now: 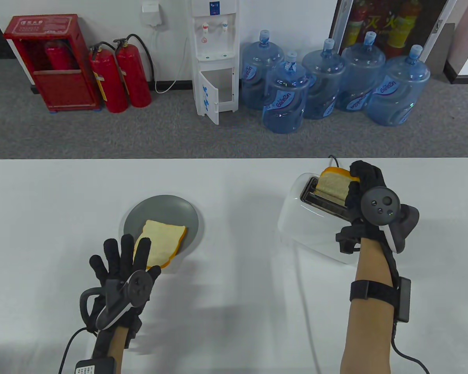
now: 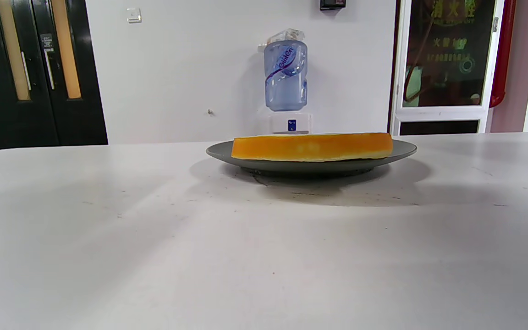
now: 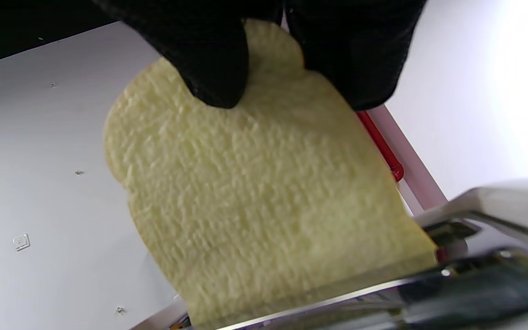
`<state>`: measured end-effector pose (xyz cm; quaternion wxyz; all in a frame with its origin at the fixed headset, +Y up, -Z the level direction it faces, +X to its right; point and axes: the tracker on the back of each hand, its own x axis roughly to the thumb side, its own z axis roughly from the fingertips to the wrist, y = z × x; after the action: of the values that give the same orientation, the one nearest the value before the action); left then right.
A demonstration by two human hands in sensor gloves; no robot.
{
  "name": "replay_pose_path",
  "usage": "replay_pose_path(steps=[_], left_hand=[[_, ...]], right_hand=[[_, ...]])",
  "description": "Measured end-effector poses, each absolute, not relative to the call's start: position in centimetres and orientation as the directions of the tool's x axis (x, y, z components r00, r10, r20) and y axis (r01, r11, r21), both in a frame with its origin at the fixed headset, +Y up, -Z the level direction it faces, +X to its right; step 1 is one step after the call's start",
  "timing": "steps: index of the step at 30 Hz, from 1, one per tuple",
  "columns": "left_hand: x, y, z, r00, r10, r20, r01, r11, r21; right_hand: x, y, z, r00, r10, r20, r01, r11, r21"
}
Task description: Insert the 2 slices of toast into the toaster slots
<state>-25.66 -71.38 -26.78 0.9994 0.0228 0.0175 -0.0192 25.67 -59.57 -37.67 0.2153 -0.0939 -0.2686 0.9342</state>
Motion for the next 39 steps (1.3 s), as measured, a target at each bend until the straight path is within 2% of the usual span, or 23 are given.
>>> replay_pose_path(steps=[39], left_hand=[[-25.5, -71.5, -26.9, 0.998, -0.06, -0.027, 0.061, 0.997, 0.053]], right_hand=[[25.7, -61.0, -38.4, -0.878, 0.45, -0.164, -0.336, -0.823, -0.458]])
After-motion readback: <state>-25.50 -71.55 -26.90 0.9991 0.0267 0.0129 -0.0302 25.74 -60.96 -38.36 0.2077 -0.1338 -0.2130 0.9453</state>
